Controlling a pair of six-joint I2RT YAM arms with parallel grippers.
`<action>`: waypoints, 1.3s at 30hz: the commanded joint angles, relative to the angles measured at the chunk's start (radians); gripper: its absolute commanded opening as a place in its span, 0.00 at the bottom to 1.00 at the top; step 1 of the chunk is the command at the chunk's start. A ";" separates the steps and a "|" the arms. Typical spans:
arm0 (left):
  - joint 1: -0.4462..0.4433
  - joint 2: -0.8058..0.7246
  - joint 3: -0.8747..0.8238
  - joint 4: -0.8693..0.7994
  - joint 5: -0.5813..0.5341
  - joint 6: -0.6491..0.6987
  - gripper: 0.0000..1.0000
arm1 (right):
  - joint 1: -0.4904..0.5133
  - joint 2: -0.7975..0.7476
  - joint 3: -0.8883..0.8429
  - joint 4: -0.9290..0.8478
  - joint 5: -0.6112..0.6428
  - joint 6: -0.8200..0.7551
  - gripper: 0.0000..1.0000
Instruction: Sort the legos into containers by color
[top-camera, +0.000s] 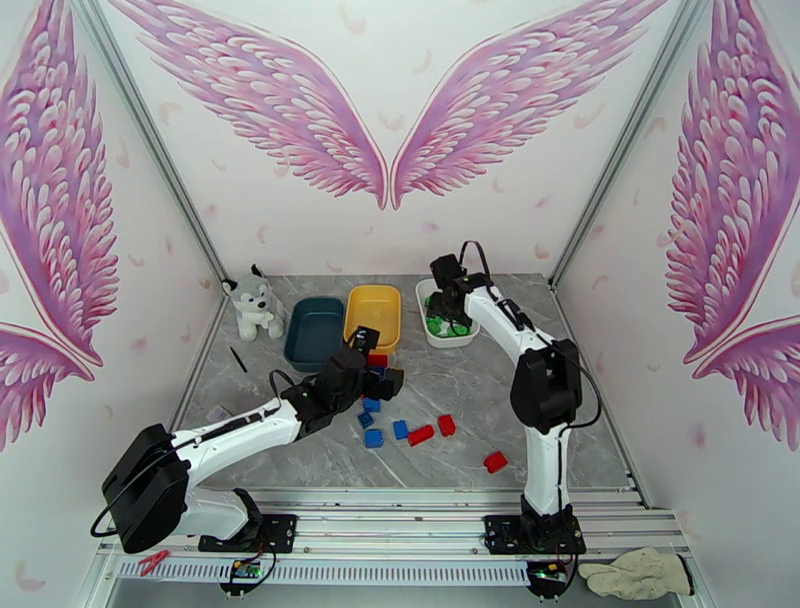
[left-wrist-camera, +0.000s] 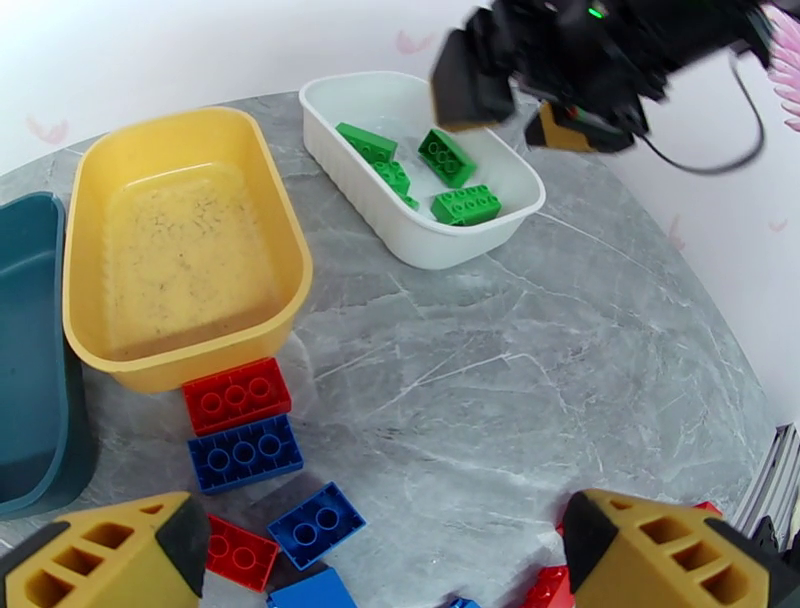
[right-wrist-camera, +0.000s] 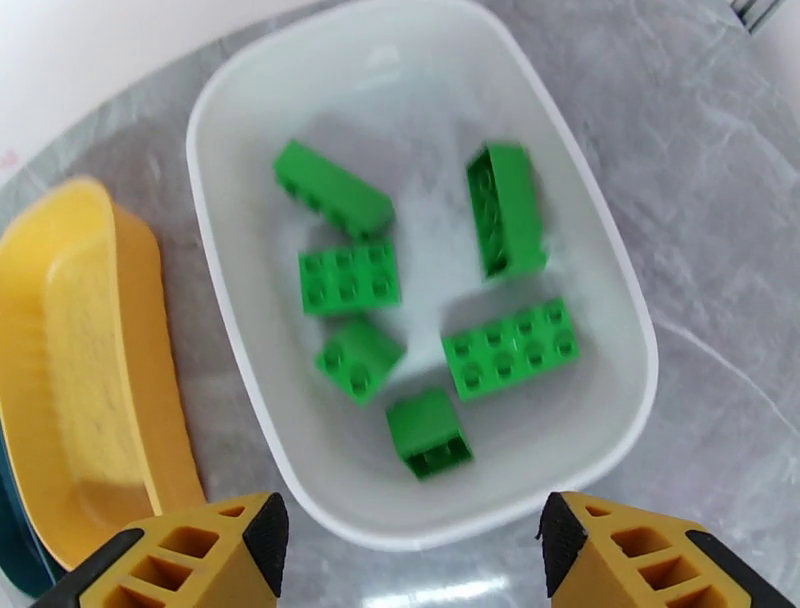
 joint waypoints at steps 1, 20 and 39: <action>0.010 -0.024 -0.012 -0.036 -0.027 -0.009 0.99 | 0.053 -0.170 -0.124 0.066 -0.090 -0.019 0.65; 0.069 -0.031 0.025 -0.161 -0.099 0.022 0.99 | 0.156 -0.903 -0.855 0.366 -0.073 0.028 0.99; -0.025 -0.214 -0.171 -0.278 -0.173 -0.178 0.86 | 0.159 -0.857 -0.953 0.535 -0.367 0.035 0.82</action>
